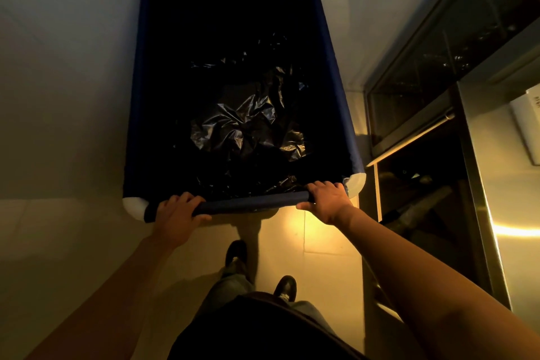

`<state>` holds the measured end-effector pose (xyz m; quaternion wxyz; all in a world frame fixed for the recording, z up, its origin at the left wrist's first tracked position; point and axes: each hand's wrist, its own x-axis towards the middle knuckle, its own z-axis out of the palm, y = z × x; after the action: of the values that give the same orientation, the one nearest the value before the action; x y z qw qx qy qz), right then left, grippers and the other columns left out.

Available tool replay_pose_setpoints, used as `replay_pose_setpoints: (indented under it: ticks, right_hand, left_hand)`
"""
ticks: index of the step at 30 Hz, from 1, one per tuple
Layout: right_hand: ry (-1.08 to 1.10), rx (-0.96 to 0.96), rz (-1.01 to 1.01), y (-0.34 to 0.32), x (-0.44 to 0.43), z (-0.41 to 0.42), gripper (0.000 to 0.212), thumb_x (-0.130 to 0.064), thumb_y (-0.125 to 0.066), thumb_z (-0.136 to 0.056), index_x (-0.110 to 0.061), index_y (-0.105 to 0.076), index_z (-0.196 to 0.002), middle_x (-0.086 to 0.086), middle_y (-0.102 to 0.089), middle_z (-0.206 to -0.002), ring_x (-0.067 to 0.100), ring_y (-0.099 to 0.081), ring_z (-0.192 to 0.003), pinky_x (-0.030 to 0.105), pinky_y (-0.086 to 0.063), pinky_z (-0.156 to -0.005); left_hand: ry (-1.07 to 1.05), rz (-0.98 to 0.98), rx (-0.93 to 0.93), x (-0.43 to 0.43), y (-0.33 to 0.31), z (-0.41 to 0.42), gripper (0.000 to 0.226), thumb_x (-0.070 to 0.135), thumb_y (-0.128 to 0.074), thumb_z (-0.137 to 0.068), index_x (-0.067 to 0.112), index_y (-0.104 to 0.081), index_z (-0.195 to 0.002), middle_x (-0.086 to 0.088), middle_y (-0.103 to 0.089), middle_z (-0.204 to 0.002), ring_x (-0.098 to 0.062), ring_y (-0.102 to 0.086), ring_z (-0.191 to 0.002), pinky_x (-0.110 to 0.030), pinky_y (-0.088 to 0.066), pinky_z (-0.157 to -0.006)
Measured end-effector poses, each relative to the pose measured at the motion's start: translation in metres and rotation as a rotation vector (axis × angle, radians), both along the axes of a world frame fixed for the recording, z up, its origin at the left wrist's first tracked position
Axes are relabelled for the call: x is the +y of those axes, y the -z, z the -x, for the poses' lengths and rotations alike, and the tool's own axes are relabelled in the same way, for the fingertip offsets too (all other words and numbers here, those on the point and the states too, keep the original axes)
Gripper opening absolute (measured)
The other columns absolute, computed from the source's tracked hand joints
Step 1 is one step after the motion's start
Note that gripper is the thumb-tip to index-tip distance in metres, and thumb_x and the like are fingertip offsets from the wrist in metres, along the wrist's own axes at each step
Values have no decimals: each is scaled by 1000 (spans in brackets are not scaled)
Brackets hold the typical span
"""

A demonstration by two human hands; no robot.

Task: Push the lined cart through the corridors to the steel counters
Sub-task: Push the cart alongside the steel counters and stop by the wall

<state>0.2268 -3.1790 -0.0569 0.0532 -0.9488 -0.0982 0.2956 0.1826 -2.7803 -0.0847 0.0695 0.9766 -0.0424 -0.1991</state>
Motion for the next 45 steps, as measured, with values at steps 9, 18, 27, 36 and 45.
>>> replay_pose_setpoints:
  ticks: [9,18,27,36,45]
  right_hand:
    - [75,4,1,1,18,-32,64,-70,-44,-94,-27,-51,-140,1,-59,-135,26,-50,-130,49,-31,-114]
    - [167,-23,14,6,39,-39,67,-73,-41,-94,-25,-50,-141,2,-58,-137,27,-49,-130,48,-32,-110]
    - [300,-41,-43,7,66,-20,71,-67,-42,-97,-26,-35,-155,2,-41,-158,28,-36,-146,51,-22,-120]
    - [382,-5,-112,8,92,10,59,-53,-41,-103,-26,-34,-155,1,-41,-159,26,-34,-147,49,-22,-121]
    - [393,20,-184,13,110,50,48,-42,-47,-104,-31,-39,-150,-2,-53,-146,24,-46,-135,45,-31,-113]
  left_hand:
    - [47,26,-21,18,3,-55,52,65,-53,-90,32,-59,-130,0,-60,-128,-27,-55,-116,-48,-38,-98]
    - [139,57,-24,40,-2,-101,48,64,-52,-91,34,-58,-127,3,-59,-122,-25,-55,-112,-47,-38,-96]
    - [246,39,-15,59,-9,-142,69,74,-32,-82,30,-60,-127,-2,-60,-119,-30,-57,-110,-48,-38,-95]
    - [315,-31,-21,73,-7,-159,46,57,-55,-93,28,-59,-129,-4,-61,-122,-32,-54,-114,-48,-32,-104]
    - [282,-60,-11,77,-13,-137,65,71,-47,-85,23,-62,-126,-11,-62,-123,-36,-53,-118,-49,-27,-111]
